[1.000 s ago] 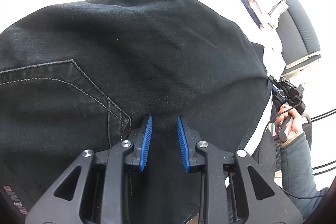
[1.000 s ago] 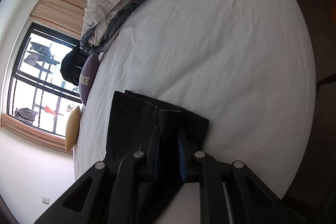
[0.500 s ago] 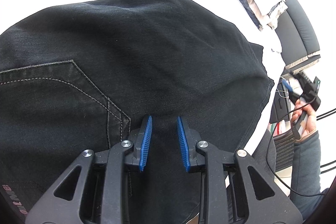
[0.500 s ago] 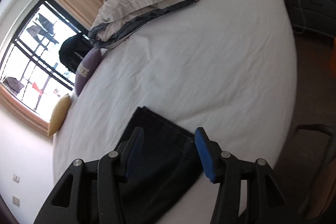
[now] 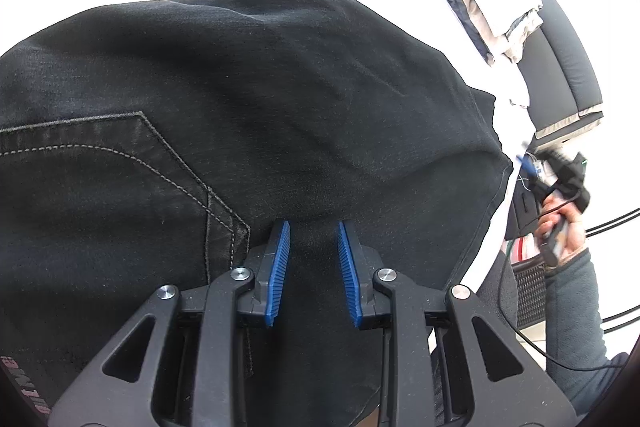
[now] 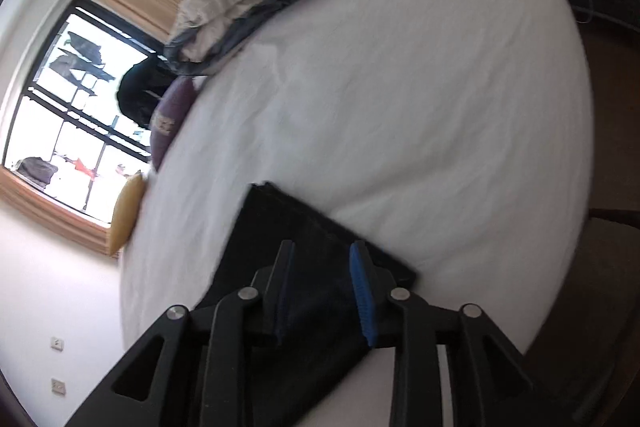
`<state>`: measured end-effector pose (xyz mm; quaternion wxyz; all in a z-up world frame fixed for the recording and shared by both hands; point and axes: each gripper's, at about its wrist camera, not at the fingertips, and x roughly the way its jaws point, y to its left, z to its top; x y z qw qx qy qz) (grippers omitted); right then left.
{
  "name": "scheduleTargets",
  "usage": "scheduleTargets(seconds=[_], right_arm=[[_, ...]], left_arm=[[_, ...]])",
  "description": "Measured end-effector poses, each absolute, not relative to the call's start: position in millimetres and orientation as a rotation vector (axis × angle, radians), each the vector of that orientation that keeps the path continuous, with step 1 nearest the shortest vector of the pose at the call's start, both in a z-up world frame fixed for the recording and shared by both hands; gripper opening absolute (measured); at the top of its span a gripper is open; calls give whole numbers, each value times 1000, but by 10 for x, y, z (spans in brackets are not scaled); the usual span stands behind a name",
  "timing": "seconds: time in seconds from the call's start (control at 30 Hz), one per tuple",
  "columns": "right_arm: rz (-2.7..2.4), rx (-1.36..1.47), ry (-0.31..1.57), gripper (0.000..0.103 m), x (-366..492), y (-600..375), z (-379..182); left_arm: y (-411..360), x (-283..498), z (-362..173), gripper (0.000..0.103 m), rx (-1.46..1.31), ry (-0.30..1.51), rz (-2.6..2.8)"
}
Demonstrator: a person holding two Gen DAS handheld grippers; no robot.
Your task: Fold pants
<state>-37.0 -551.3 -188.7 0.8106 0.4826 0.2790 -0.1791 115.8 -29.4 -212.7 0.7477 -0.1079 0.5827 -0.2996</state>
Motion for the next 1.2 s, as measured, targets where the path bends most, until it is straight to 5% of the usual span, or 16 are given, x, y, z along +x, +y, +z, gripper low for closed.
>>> scheduleTargets(seconds=[0.07, 0.3, 0.33, 0.4, 0.53, 0.6, 0.7, 0.83, 0.9, 0.93, 1.03, 1.13, 1.2], right_arm=[[-178, 1042, 604, 48, -9, -5199, -1816], [293, 975, 899, 46, 1113, -4055, -2251], [262, 960, 929, 37, 1165, -4087, -2351], [174, 1009, 908, 2, 1155, -4352, -2460], [-115, 1014, 838, 3, 948, -4879, -2362], [-135, 959, 842, 29, 876, -4847, -2188], [104, 886, 817, 42, 854, -4453, -1999], [184, 825, 913, 40, 892, -4214, -2259], [153, 944, 901, 4, 850, -4456, -2455], [109, 968, 894, 0, 821, -4595, -2489], [-1, 959, 856, 0, 716, -4946, -2485], [-100, 949, 842, 0, 594, -5204, -2442], [-162, 939, 839, 11, 522, -5273, -2340]], left_arm=[[-293, 1144, -2097, 24, -230, 1274, -650], [-264, 1163, -2061, 24, -245, 1275, -663], [-260, 1171, -2048, 24, -246, 1280, -662], [-243, 1180, -1957, 24, -237, 1280, -655], [-254, 1252, -1601, 24, -264, 1190, -718], [-364, 1327, -1457, 24, -262, 1153, -799], [-731, 1508, -1397, 24, -228, 1135, -975], [-1247, 1942, -1687, 24, -204, 1212, -1074], [-1328, 2161, -1841, 24, -124, 1227, -993], [-1281, 2291, -1913, 24, -124, 1233, -957], [-919, 2563, -2041, 12, -227, 1240, -890], [-459, 2701, -2019, 11, -262, 1207, -777], [-242, 2779, -1909, 11, -226, 1160, -678]])
